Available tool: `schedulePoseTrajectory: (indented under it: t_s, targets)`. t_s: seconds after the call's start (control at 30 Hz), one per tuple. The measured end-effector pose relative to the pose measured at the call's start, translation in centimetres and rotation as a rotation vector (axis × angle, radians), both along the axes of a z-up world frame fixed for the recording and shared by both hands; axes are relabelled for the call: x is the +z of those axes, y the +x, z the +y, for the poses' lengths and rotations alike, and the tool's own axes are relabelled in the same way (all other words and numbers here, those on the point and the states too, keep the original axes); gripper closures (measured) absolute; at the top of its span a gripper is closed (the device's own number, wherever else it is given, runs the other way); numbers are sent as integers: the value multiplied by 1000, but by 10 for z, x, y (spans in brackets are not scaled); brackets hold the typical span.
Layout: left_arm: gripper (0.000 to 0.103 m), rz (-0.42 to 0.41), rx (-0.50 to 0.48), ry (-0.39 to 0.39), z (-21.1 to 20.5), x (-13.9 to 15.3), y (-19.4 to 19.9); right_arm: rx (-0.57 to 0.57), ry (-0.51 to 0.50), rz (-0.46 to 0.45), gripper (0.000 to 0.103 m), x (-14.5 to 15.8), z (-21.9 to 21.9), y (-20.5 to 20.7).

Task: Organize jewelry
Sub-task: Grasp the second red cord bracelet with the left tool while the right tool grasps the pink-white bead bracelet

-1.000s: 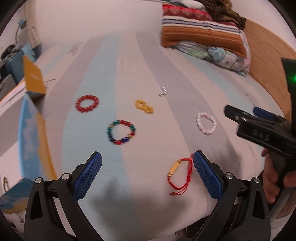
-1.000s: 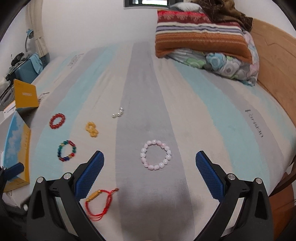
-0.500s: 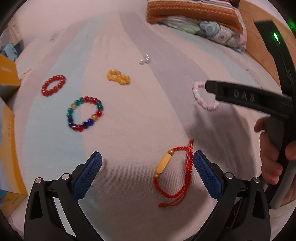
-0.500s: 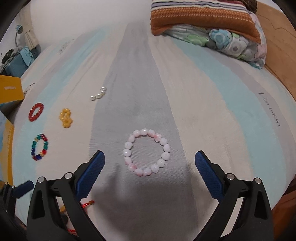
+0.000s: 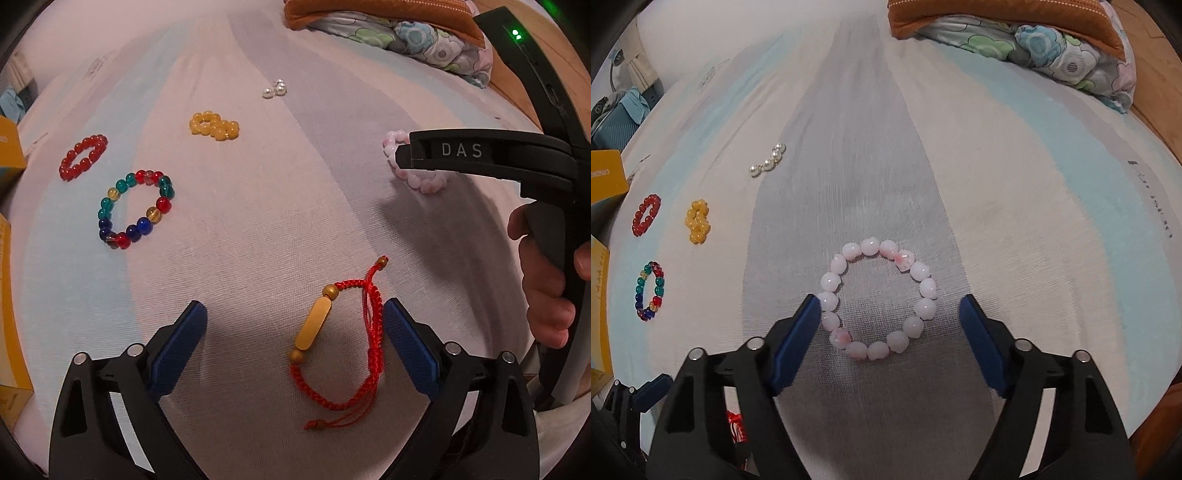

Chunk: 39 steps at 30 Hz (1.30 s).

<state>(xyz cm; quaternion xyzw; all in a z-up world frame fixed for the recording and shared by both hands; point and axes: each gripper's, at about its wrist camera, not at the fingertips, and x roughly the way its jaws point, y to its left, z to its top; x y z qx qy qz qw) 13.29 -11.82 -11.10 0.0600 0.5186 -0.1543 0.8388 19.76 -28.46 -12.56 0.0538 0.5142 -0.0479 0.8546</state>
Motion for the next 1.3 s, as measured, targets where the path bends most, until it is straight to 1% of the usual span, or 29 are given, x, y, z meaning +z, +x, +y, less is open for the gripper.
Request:
schedulePoseTrajectory:
  t_s: [0.07,0.17,0.23,0.27,0.33,0.37,0.43,0.47,0.53,0.57,0.6,0.67,0.7,0.73,0.77,0.83,0.9,1.03,1.3]
  targets:
    - [15,-2,4,9,0,0,0,-2,17,5,34,-2,-2,1]
    - [22,-6,11,17,2,1,-1,-8,32,6,41,-3,-4,2]
    - [31,-5,16,26,3,2,0,-12,46,6,45,-5,-6,2]
    - [33,-5,18,30,4,2,-1,-15,53,6,47,-6,-7,2]
    - [41,-3,23,31,7,3,-1,-19,57,5,52,-7,-8,2]
    - [42,-2,26,33,8,4,0,-24,61,3,56,-7,-9,1]
    - [53,-2,37,51,10,3,2,-37,49,8,68,-7,-10,1]
    - [54,-3,38,54,11,3,2,-46,30,17,73,-9,-11,1]
    - [57,-6,37,59,12,3,1,-49,30,22,73,-12,-11,2]
    - [57,-6,37,61,12,3,1,-50,24,20,75,-11,-11,1]
    - [59,-7,37,64,12,3,1,-53,17,19,79,-11,-10,1]
    - [65,-6,41,70,14,4,1,-62,14,18,85,-10,-10,0]
    - [69,-6,45,72,14,4,1,-68,14,18,89,-10,-9,0]
    - [75,-5,48,72,16,4,1,-77,14,17,91,-10,-10,-1]
    - [78,-3,48,68,17,5,1,-80,17,16,91,-10,-11,-1]
    - [93,3,55,54,21,6,1,-87,27,12,91,-10,-11,-2]
    - [99,7,60,42,25,8,2,-89,29,8,91,-10,-13,-3]
    - [99,14,62,9,31,13,2,-103,25,-15,91,-5,-16,-5]
    - [99,-1,69,0,34,20,-2,-117,23,-65,91,7,-17,-13]
